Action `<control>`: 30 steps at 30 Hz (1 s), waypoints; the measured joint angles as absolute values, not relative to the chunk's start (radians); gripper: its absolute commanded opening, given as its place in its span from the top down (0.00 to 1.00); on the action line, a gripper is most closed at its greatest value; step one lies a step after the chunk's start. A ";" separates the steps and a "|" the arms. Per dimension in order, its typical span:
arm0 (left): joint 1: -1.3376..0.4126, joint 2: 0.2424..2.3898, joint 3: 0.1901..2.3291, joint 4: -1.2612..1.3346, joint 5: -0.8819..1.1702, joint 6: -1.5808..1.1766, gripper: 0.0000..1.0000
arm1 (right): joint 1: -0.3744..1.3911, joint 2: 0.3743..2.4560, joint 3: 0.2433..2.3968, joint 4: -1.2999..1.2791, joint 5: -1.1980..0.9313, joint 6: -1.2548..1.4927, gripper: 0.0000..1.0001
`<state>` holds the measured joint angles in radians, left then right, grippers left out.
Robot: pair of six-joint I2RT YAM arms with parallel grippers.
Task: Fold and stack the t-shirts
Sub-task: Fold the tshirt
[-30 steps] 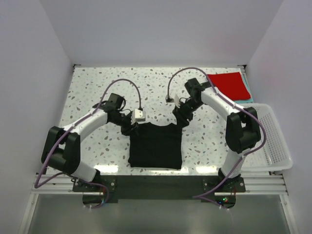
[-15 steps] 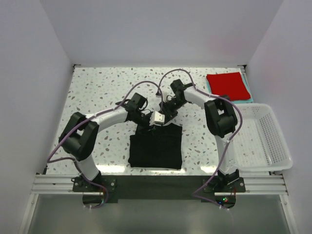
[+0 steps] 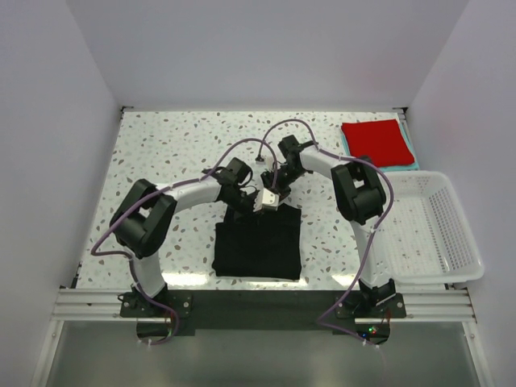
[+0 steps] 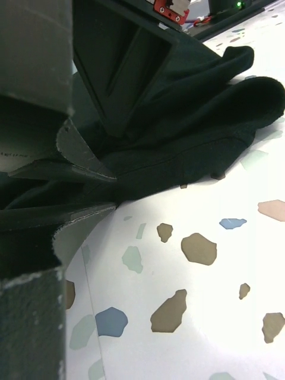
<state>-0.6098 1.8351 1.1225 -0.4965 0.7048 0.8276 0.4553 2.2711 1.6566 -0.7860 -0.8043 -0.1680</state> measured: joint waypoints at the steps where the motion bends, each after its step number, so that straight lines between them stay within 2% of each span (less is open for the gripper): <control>1: -0.612 1.836 1.125 -0.501 0.708 0.829 0.90 | 0.455 2.271 1.657 -0.786 -0.805 -0.168 0.76; 4: -0.615 1.836 1.131 -0.511 0.714 0.830 1.00 | 0.455 2.273 1.658 -0.788 -0.805 -0.170 0.76; 22: -0.658 1.702 1.142 -0.475 0.609 0.840 1.00 | 0.452 2.291 1.667 -0.796 -0.839 -0.203 0.77; 30: -0.657 1.702 1.134 -0.338 0.512 0.881 1.00 | 0.452 2.300 1.669 -0.801 -0.863 -0.222 0.77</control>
<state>-0.6575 1.7016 1.1343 -0.3378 0.5117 0.8806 0.4522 2.2997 1.6691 -0.8013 -0.8631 -0.2222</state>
